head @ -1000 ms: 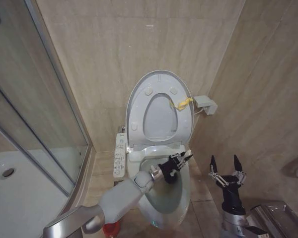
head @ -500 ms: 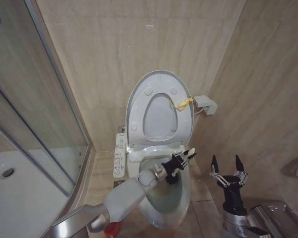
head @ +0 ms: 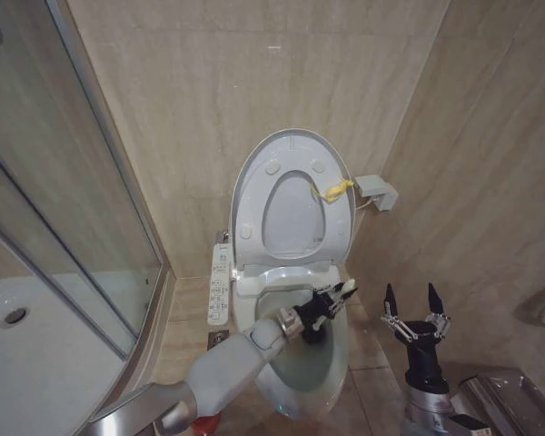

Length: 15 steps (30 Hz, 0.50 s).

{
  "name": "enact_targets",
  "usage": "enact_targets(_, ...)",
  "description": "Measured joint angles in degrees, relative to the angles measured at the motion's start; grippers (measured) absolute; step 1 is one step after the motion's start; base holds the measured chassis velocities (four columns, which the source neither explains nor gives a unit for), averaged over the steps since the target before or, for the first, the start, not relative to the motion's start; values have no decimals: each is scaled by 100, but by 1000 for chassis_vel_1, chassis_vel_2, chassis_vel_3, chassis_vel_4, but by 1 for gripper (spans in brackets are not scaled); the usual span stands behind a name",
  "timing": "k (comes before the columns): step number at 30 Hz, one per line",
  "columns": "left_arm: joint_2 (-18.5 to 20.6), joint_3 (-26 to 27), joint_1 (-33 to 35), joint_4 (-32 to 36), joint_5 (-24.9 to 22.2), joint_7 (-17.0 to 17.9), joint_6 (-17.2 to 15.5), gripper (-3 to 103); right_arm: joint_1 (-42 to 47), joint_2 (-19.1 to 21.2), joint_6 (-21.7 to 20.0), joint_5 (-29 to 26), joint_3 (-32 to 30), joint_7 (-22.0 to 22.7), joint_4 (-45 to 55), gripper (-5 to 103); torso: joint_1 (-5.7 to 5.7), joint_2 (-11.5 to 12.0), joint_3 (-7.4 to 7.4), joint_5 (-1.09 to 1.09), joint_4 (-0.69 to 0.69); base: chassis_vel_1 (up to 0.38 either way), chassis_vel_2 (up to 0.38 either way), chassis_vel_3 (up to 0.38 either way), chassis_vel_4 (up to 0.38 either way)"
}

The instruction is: Open the toilet lid, clean the toilet bowl with a toilet brush, close the toilet lid, and flush.

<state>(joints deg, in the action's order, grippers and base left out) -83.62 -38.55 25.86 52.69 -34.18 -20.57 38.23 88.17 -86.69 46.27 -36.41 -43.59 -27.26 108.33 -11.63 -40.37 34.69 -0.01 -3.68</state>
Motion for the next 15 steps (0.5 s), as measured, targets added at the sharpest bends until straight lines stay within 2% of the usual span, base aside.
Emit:
enact_targets(2, 100, -138, 36, -143, 8, -9, -2, 21, 20, 1, 0, 0, -2, 1, 26, 100, 0, 0, 0, 3, 6, 0, 0, 0, 0)
enact_targets(5, 122, -162, 32, -91, -1, 8, -12, 21, 38, 4, -1, 1, -11, 0, 58, 100, 0, 0, 0, 2, 6, 0, 0, 0, 0)
enact_targets(8, 40, -36, -8, 116, -15, 36, -30, 21, 51, 12, -1, 1, -39, 2, 63, 100, 0, 0, 1, 2, 3, 0, 0, 0, 0)
enact_targets(11, -71, 94, -121, 226, -33, 55, -27, 21, 79, 14, 0, -1, -90, 2, 75, 100, 0, -1, -1, -1, -6, 0, 0, 0, 0)
enact_targets(14, 54, -18, -91, 90, -20, 43, -26, 21, 81, 14, -1, -3, -85, 3, 101, 100, 0, 0, 0, 0, -3, 0, 0, 0, 0)
enact_targets(15, 162, -107, -47, -34, -12, 29, -24, 21, 85, 13, -1, -4, -76, 3, 114, 100, 0, 0, 0, 1, 2, 0, 0, 0, 0)
